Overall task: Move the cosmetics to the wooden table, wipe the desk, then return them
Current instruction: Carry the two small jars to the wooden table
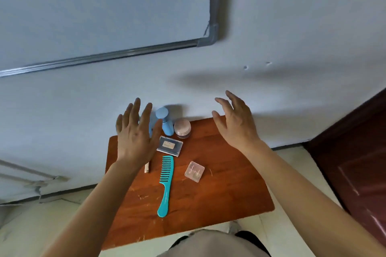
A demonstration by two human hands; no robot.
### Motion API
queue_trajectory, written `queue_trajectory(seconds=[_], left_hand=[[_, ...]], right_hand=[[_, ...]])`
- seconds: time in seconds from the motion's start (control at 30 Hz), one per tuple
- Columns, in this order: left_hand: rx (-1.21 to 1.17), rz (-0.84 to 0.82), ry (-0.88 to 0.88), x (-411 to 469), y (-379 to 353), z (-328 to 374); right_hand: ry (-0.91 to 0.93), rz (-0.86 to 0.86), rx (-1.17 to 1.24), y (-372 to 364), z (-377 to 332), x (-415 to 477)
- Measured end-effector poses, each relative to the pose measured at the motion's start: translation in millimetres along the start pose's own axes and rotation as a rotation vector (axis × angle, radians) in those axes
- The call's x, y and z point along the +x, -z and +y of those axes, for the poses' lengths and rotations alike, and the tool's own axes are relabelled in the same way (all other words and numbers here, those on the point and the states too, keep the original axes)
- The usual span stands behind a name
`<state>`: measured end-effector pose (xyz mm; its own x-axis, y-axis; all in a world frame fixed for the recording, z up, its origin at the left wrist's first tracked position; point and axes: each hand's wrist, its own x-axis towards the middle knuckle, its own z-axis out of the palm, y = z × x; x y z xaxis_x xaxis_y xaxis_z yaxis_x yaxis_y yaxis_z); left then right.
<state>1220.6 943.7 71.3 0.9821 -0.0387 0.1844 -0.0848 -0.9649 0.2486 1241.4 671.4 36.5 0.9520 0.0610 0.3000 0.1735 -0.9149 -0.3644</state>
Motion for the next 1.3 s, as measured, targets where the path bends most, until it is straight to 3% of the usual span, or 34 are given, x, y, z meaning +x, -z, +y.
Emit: queue_trajectory(seconds=[0.23,0.5,0.8,1.0,1.13,1.3], left_hand=[[-0.076,-0.028,-0.412,3.6,-16.8,52.6],[-0.252,-0.069,-0.889,-72.1,-9.2,216.0],[-0.369,-0.051,-1.373,-293.9,36.9,377.0],[-0.449,-0.145,-1.540,-475.2,38.9,441.0],[-0.432,-0.246,-1.717,-614.5,41.0,484.7],[-0.429,-0.298,-1.873,-716.0,34.0,533.2]], right_hand=[[-0.287,0.098,-0.214,55.2,10.2,-102.5],[-0.663,0.321,-0.449,171.4,28.0,-289.5],[-1.050,0.603,-0.573,276.7,5.3,-558.0],[-1.193,0.658,-0.606,303.0,-22.6,-742.4],[-1.396,0.708,-0.629,323.1,-42.2,-877.2],[-1.538,0.747,-0.652,345.5,-39.3,-983.6]])
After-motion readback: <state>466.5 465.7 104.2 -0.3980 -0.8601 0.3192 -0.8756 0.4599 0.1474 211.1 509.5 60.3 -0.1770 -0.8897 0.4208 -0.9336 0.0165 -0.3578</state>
